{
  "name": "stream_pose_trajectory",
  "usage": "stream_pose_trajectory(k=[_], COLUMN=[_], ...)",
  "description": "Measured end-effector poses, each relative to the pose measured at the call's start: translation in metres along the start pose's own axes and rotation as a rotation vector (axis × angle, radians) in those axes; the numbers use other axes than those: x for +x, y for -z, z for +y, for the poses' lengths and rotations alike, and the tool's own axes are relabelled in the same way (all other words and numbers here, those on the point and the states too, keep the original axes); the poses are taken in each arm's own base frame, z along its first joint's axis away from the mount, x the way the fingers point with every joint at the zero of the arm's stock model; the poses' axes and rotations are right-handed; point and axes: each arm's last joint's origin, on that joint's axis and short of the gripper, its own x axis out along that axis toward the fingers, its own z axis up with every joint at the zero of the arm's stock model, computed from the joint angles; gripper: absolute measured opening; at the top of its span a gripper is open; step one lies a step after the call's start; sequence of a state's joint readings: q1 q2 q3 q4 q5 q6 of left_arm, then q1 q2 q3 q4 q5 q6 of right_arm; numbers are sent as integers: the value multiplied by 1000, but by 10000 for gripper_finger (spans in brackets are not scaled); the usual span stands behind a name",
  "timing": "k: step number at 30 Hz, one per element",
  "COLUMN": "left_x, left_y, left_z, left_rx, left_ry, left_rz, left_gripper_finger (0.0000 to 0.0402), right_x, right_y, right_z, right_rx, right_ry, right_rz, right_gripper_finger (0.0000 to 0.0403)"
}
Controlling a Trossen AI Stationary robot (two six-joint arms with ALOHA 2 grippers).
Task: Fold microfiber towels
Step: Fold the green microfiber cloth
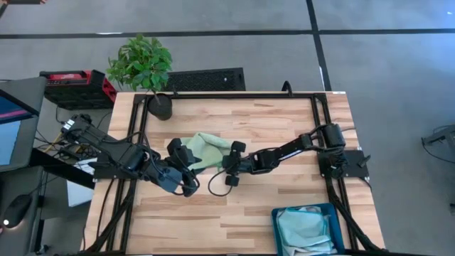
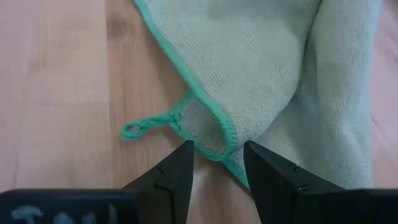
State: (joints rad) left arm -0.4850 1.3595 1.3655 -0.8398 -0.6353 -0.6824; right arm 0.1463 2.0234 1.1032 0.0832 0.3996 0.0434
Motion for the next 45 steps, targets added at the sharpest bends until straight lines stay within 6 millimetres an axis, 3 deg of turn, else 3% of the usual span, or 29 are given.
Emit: stream_pose_trajectory(k=[5, 12, 20, 24, 28, 36, 41, 45], left_x=[0, 0, 0, 0, 0, 4, 22, 45], left_y=[0, 0, 0, 0, 1, 12, 29, 40], left_z=[0, 0, 0, 0, 1, 8, 9, 5], left_rx=[-13, -14, -14, -13, -15, -33, -45, -32], left_ry=[0, 0, 0, 0, -4, -71, -140, -186], left_rz=[0, 0, 0, 0, 5, 73, 41, 21], left_gripper_finger=[145, 145, 145, 145, 145, 145, 145, 145], right_x=[0, -3, -7, -12, -33, -108, -151, -170], right_y=[0, 0, -21, -30, -45, -71, -85, -90], right_z=[0, 0, 2, 1, -6, -32, -54, -69], right_rx=[43, 75, 106, 39, -38, -105, -67, -1], right_ry=[0, -43, -113, -111, -112, -142, -136, -122], right_rz=[7, 17, -22, 57, 126, 139, 55, 1], right_gripper_finger=[131, 15, 5, 5, 4, 2, 1, 1])
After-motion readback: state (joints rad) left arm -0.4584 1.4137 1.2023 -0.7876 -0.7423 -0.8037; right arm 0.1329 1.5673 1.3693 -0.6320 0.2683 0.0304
